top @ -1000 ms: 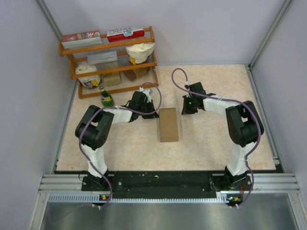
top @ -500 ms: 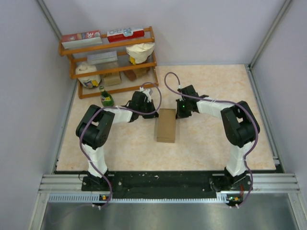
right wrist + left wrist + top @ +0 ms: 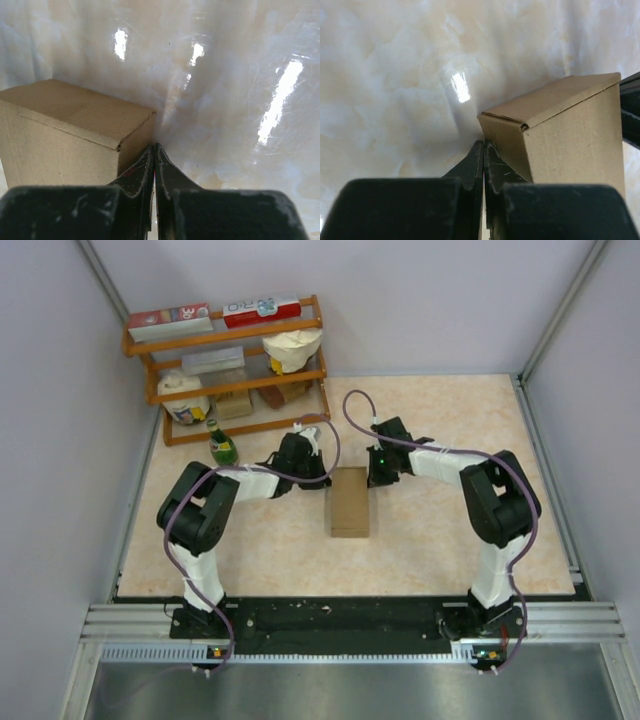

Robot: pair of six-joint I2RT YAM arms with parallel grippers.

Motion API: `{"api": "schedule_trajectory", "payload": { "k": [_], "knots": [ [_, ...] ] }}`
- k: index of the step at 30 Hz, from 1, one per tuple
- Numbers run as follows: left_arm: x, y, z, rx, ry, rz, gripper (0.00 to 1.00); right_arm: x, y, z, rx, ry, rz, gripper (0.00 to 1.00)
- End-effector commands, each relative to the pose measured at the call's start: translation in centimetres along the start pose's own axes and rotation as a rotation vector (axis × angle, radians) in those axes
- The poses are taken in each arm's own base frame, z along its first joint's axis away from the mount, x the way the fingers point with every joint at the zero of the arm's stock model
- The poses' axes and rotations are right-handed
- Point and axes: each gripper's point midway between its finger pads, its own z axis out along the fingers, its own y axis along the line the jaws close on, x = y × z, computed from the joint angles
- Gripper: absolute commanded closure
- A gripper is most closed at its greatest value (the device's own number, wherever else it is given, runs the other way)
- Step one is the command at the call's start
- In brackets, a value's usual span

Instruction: Fold the paper box

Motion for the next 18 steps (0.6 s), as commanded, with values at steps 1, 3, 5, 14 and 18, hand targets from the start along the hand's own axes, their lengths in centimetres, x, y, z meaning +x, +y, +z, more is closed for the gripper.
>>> {"api": "schedule_trajectory", "payload": {
  "k": [1,3,5,14,18],
  "knots": [
    [4.7,2.9,-1.9,-0.165,0.12,-0.007,0.96,-0.6,-0.5,-2.0,0.011,-0.05,0.021,1.0],
    [5.7,3.9,-3.0,-0.217,0.132,-0.028,0.91,-0.1,-1.5,-3.0,0.003,-0.049,0.052,1.0],
    [6.1,4.3,-4.0,-0.236,0.121,-0.04,0.86,0.0,-1.8,-4.1,0.008,-0.073,0.05,0.96],
    [3.0,4.0,-8.8,-0.281,0.012,-0.014,0.36,0.7,-3.6,-8.8,0.093,-0.173,0.02,0.5],
    [0.5,3.9,-11.2,-0.328,-0.089,0.011,0.29,2.5,-3.9,-10.4,0.098,-0.153,0.02,0.36]
  ]
}}
